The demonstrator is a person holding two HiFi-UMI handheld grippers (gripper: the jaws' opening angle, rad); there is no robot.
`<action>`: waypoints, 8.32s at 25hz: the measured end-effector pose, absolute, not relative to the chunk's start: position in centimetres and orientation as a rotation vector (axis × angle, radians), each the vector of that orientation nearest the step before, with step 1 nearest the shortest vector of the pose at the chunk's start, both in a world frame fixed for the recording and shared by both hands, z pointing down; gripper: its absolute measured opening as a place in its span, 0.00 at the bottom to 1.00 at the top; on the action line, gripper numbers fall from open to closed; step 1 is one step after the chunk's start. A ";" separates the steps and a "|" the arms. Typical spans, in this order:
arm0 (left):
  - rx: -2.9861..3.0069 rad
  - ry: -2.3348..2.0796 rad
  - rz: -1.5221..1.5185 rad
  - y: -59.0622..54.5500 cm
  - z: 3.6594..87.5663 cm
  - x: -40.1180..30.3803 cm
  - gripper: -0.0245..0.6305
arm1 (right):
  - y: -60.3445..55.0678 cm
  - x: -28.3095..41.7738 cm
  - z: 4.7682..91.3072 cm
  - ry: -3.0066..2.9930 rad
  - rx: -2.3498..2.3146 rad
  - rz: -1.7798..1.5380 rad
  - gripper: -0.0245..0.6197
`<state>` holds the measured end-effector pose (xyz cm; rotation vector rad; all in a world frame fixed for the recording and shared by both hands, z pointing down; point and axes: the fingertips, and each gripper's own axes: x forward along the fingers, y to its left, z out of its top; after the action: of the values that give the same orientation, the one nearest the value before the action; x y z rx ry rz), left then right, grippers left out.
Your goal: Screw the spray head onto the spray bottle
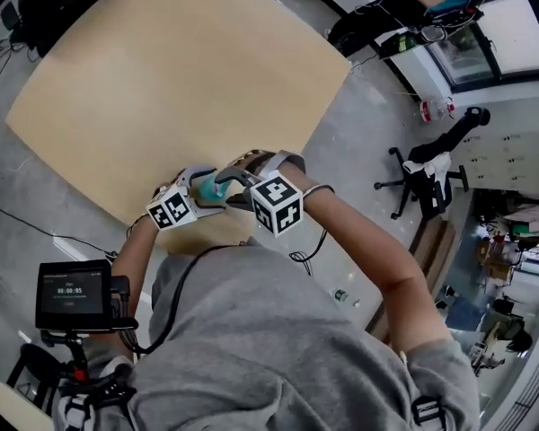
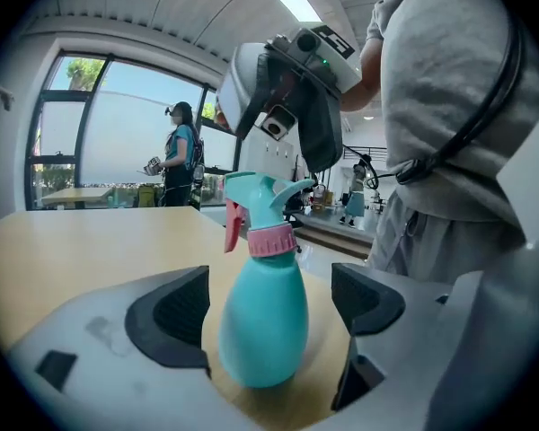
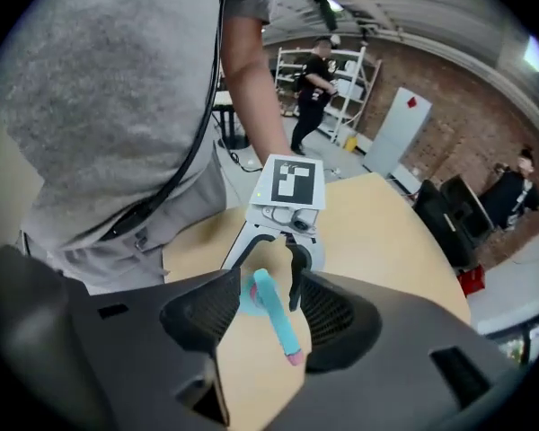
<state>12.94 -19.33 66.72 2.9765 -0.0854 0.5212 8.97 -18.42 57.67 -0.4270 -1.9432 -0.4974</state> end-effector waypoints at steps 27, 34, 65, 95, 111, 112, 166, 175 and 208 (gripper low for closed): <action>2.955 -0.135 0.396 -20.4 69.7 14.6 0.59 | -18.3 9.1 64.4 -1.337 -0.853 -1.007 0.24; 2.936 -0.323 0.350 -22.4 69.1 15.1 0.59 | -20.6 9.4 64.7 -1.541 -0.359 -0.220 0.24; 2.923 -0.282 0.350 -23.2 69.8 14.7 0.59 | -21.1 9.7 58.9 -1.460 -0.861 -0.950 0.36; 2.643 -1.096 0.340 -25.3 70.1 13.3 0.59 | -22.8 9.2 63.9 -1.921 0.835 0.762 0.24; 2.874 -0.282 0.344 -23.0 70.5 15.1 0.60 | -20.5 9.4 56.2 -1.729 -0.399 -0.665 0.37; 2.877 -0.229 0.357 -22.8 70.4 14.9 0.60 | -20.3 9.5 56.5 -1.636 -0.499 -0.820 0.37; 3.026 -0.593 0.597 -22.1 72.1 15.4 0.64 | -20.7 7.7 65.5 -1.704 0.160 0.221 0.26; 2.999 -0.388 0.660 -21.9 73.6 15.1 0.66 | -21.3 7.3 66.8 -1.699 0.193 0.264 0.27; 3.098 -0.942 0.048 -22.5 42.4 -0.9 0.04 | -22.8 10.8 39.7 -2.721 1.062 0.458 0.05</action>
<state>-0.92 -22.48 42.38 3.0979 -0.9421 0.0477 10.76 -22.79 39.67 1.0625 -2.7212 0.4581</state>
